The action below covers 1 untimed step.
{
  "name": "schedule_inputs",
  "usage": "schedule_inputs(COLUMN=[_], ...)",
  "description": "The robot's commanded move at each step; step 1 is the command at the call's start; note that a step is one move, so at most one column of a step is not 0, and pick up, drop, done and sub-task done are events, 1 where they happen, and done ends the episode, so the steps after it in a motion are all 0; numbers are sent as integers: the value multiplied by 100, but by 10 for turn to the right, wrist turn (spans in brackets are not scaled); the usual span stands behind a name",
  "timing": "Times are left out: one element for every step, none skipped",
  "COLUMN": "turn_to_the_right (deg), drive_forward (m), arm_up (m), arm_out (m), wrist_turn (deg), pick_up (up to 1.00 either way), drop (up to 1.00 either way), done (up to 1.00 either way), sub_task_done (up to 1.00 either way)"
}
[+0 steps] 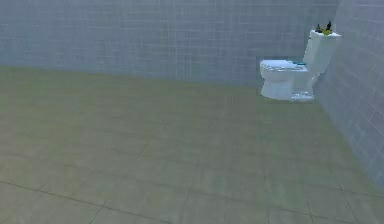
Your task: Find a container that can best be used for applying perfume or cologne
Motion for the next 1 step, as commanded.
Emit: schedule_inputs(turn_to_the_right=[210], drive_forward=[0], arm_up=[0], arm_out=[0], wrist_turn=[0], pick_up=[0], drop=[0], done=[0], sub_task_done=[0])
